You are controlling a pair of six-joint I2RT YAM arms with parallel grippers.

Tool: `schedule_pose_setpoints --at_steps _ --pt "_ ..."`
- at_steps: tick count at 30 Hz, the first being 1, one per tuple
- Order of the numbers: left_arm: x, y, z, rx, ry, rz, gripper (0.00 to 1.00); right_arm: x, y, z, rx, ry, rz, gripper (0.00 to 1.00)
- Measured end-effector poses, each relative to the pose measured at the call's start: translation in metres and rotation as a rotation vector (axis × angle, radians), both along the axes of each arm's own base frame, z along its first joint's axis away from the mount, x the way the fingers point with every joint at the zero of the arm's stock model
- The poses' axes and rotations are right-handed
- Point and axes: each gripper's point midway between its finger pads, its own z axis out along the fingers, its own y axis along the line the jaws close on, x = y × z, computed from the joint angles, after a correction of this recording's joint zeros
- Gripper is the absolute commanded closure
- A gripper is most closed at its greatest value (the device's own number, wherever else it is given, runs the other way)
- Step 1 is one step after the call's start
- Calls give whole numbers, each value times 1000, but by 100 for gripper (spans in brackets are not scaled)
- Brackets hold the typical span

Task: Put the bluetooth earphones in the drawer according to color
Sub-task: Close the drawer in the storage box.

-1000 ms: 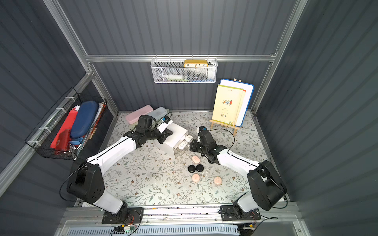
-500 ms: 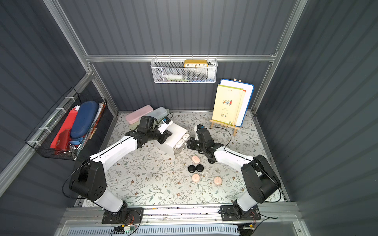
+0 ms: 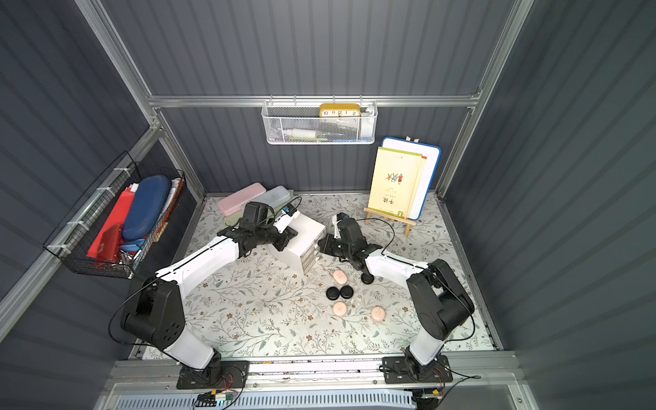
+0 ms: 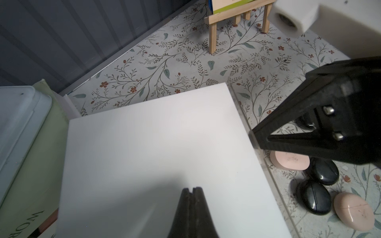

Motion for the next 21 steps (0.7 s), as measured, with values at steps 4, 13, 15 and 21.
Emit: schedule_pose_setpoints --at_steps 4,13,15,21 --pt "0 0 0 0 0 0 100 3 2 1 25 6 -1 100" --pt "0 1 -1 3 2 3 100 12 0 -5 82 43 -15 100" --pt "0 1 -1 3 2 3 100 13 -1 -4 91 45 -17 100" --pt "0 1 -1 4 3 3 100 6 -10 1 117 43 -39 100"
